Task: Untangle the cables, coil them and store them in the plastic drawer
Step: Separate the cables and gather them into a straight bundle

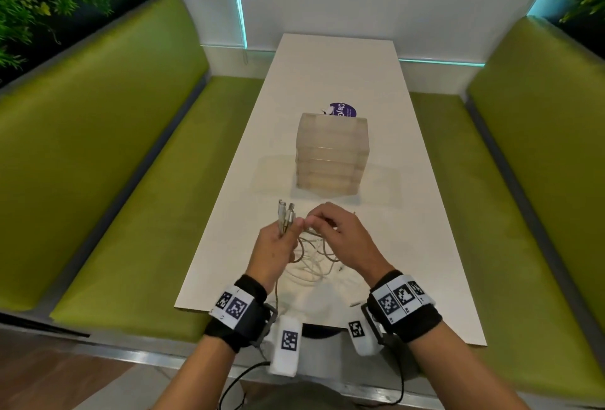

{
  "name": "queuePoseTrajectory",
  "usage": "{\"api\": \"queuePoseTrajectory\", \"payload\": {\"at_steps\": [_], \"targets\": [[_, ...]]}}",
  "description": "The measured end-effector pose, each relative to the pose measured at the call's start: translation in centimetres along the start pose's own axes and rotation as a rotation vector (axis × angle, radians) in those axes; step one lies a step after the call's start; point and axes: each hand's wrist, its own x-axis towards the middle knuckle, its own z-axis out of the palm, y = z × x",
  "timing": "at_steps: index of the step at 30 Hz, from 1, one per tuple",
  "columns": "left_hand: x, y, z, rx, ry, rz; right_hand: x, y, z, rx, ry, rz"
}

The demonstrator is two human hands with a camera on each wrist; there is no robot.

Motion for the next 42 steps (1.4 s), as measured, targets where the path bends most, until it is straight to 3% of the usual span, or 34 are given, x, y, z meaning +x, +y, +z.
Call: {"api": "queuePoseTrajectory", "payload": {"at_steps": [5, 7, 10, 12, 15, 18, 21, 25, 31, 37, 39, 42], "targets": [[-0.3, 0.1, 0.1, 0.017, -0.113, 0.056, 0.2, -0.2, -0.6, 0.061, -0.052, 0.110], [-0.3, 0.1, -0.1, -0.002, -0.012, 0.070, 0.4, 0.3, -0.7, -0.004, -0.143, 0.154], [0.7, 1.0, -2.3, -0.278, 0.209, 0.032, 0.4, 2.1, -1.7, -0.175, -0.268, 0.186], [1.6, 1.7, -4.7, -0.428, 0.320, 0.059, 0.1, 3.5, -2.8, -0.223, -0.262, 0.183], [2.0, 1.8, -6.6, -0.416, 0.364, 0.112, -0.2, 4.5, -3.4, -0.186, -0.184, 0.148], [1.7, 0.8, -5.9, -0.257, 0.298, 0.074, 0.2, 3.7, -2.7, -0.130, -0.139, 0.093], [1.2, -0.3, -3.7, -0.050, 0.189, 0.038, 0.5, 2.5, -1.4, -0.167, -0.217, 0.063], [0.5, -0.6, -1.0, -0.022, 0.020, -0.030, 0.7, 1.7, -0.3, -0.284, -0.268, 0.067], [0.2, -0.2, -1.2, -0.101, -0.192, -0.160, 1.0, -0.2, -0.7, -0.646, -0.316, -0.088], [0.5, 0.2, -2.4, 0.089, -0.346, -0.172, 1.5, -0.4, -0.4, -0.831, -0.364, -0.134], [0.4, 0.3, -2.7, 0.160, -0.355, -0.161, 1.3, 0.0, -0.2, -0.800, -0.363, -0.153], [0.3, 0.7, -3.4, 0.141, -0.246, -0.072, 1.6, 0.3, -0.4, -0.686, -0.298, -0.194]]}}
